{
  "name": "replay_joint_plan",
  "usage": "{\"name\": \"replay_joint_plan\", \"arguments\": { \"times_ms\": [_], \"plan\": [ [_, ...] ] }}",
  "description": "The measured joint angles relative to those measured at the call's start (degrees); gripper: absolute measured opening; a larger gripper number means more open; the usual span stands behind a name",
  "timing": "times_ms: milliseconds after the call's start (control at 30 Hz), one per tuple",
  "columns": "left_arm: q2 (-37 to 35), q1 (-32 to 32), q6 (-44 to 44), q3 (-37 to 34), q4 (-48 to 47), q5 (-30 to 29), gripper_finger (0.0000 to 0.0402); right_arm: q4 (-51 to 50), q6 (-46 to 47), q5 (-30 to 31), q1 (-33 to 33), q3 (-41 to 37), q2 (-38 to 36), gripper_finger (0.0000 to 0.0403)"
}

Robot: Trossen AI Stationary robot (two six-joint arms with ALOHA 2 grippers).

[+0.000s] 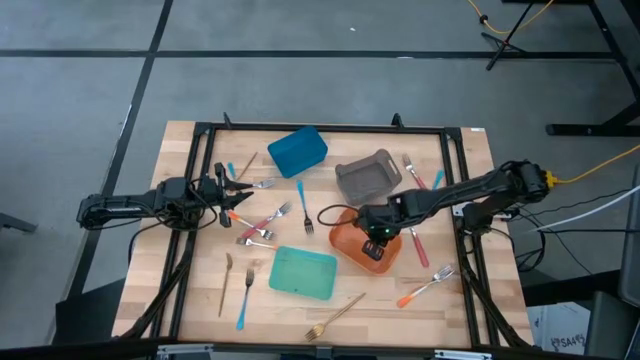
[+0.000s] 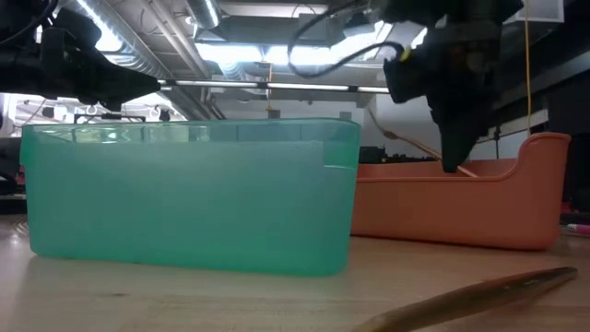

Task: Sort silverware by color (type)
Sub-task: Put the gold fork into the orange bin, then put the orange fork into the green bin

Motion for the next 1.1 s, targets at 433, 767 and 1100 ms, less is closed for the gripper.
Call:
{"name": "replay_joint_plan", "arguments": {
  "times_ms": [433,767,1100],
  "plan": [
    [-0.02,0.0,0.06,0.02,-0.02,0.0,0.0085,8.04,-0.06,0.22,-0.02,-3.85,0.05,0.0005],
    [-0.02,0.0,0.09,0.0,0.0,-0.02,0.0085,7.58,-0.13,2.1,-0.02,-3.9,1.4,0.0037],
    [0.0,0.0,0.13,0.02,0.0,-0.04,0.0085,7.86,-0.11,2.12,-0.04,-3.85,2.17,0.0055]
  ]
}}
